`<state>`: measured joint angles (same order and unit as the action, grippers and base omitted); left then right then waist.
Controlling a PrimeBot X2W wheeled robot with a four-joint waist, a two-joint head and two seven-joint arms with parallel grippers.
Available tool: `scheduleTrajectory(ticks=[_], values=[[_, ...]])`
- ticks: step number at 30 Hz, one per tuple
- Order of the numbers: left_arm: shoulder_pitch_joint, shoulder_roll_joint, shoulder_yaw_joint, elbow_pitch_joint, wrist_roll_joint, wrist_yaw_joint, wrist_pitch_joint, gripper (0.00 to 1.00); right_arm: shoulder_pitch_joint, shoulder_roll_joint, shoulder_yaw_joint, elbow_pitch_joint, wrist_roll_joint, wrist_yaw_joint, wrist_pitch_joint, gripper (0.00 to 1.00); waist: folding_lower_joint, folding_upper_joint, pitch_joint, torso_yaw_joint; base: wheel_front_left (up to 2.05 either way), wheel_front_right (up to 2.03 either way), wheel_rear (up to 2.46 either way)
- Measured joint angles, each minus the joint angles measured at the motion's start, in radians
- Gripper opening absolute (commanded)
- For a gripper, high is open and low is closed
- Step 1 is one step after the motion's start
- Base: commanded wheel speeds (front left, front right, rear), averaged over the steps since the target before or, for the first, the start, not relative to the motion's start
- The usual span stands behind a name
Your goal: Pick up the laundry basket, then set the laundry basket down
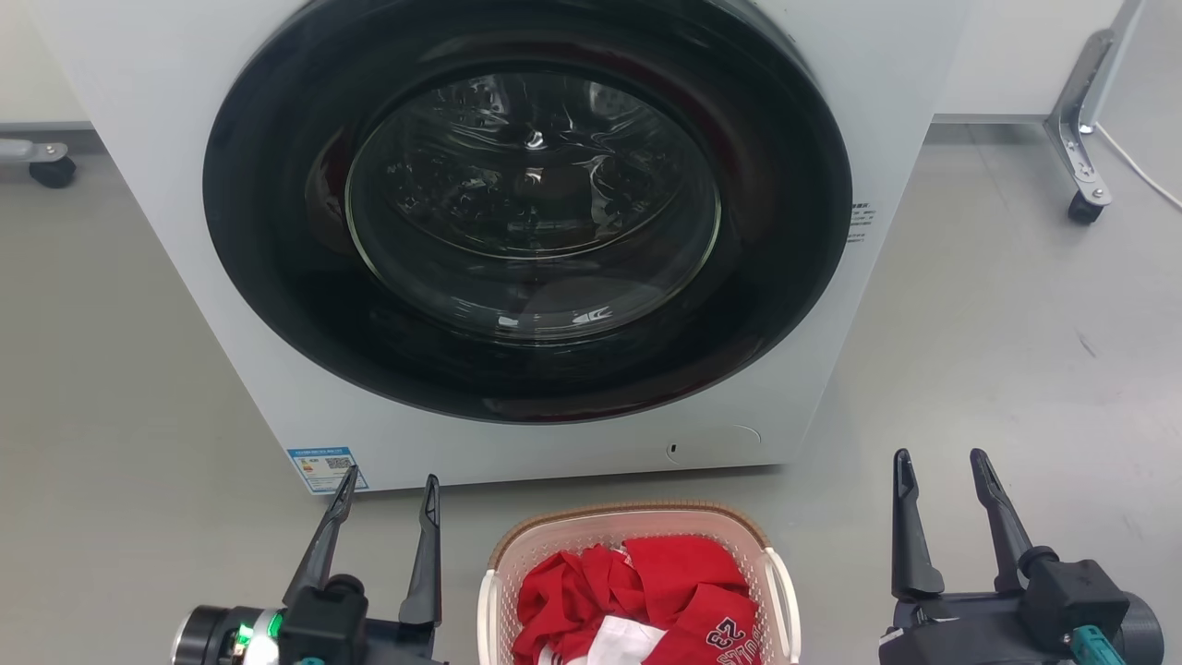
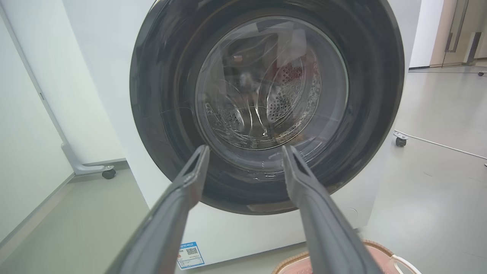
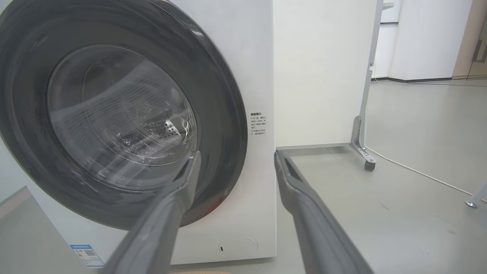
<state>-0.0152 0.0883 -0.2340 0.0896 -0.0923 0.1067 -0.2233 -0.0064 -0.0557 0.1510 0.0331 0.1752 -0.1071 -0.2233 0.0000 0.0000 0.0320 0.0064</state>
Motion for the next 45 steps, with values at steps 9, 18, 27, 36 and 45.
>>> scheduleTrajectory(ticks=[9, 18, 27, 36, 45], values=[[0.001, -0.001, -0.013, -0.015, 0.121, 0.018, -0.030, 1.00, 0.001, 0.000, 0.021, -0.031, -0.119, -0.017, -0.029, 1.00, 0.0000, 0.0000, 0.005, 0.001, 0.00, 0.00, 0.00], [0.002, -0.004, -0.006, -0.014, 0.117, 0.018, -0.030, 1.00, 0.001, 0.000, 0.020, -0.031, -0.119, -0.017, -0.030, 1.00, 0.0000, 0.0000, 0.005, 0.001, 0.00, 0.00, 0.00], [0.002, -0.010, -0.006, -0.014, 0.111, 0.018, -0.030, 1.00, 0.001, 0.001, 0.018, -0.032, -0.119, -0.017, -0.030, 1.00, 0.0000, 0.0000, 0.005, 0.001, 0.00, 0.00, 0.00], [0.004, -0.012, -0.005, -0.020, 0.111, 0.018, -0.030, 1.00, 0.006, 0.002, 0.014, -0.044, -0.119, -0.017, -0.030, 1.00, 0.0000, 0.0000, 0.013, 0.004, 0.00, 0.00, 0.00], [0.000, -0.015, -0.010, -0.039, 0.111, 0.018, -0.030, 1.00, 0.018, 0.004, 0.004, -0.067, -0.112, -0.017, -0.031, 1.00, 0.0000, 0.0000, 0.061, 0.004, 0.00, 0.00, 0.00]])
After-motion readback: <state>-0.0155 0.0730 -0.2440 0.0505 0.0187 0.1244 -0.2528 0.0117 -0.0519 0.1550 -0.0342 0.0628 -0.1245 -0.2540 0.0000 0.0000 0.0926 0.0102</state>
